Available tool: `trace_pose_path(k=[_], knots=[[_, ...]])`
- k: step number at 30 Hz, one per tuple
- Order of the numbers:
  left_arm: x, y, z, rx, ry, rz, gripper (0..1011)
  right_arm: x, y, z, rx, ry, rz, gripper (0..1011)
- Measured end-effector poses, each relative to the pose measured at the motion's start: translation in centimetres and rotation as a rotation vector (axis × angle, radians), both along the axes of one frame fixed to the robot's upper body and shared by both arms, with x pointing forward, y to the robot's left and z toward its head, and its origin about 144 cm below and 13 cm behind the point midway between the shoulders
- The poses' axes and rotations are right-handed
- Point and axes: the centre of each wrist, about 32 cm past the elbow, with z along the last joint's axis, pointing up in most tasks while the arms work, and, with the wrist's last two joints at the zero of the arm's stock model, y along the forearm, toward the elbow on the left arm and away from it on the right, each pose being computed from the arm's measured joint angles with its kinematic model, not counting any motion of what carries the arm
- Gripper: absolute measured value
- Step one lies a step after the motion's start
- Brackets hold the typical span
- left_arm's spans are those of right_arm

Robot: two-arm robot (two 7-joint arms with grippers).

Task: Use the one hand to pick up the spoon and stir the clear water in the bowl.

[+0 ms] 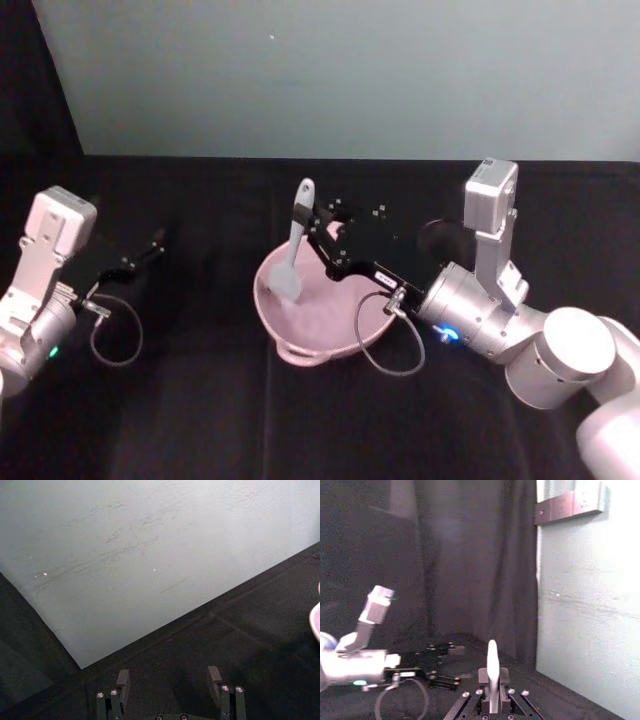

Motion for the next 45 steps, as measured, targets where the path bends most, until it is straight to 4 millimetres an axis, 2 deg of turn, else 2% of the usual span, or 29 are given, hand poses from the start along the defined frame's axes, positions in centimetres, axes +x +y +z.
trace_pose_path(k=[8, 13, 22, 33, 45], knots=[[0.0, 0.0, 0.0, 0.0, 0.0, 0.0, 1011, 1.2, -0.1, -0.3, -0.014, -0.021, -0.099, 117], [0.0, 0.0, 0.0, 0.0, 0.0, 0.0, 1011, 1.2, -0.6, -0.1, -0.026, -0.032, -0.138, 117], [0.0, 0.0, 0.0, 0.0, 0.0, 0.0, 1011, -0.3, -2.7, 0.8, -0.08, -0.049, -0.187, 117], [0.0, 0.0, 0.0, 0.0, 0.0, 0.0, 1011, -2.6, -3.7, 1.5, -0.059, 0.002, -0.136, 117], [0.0, 0.0, 0.0, 0.0, 0.0, 0.0, 1011, -2.9, -4.4, 2.3, 0.001, 0.079, -0.103, 117]])
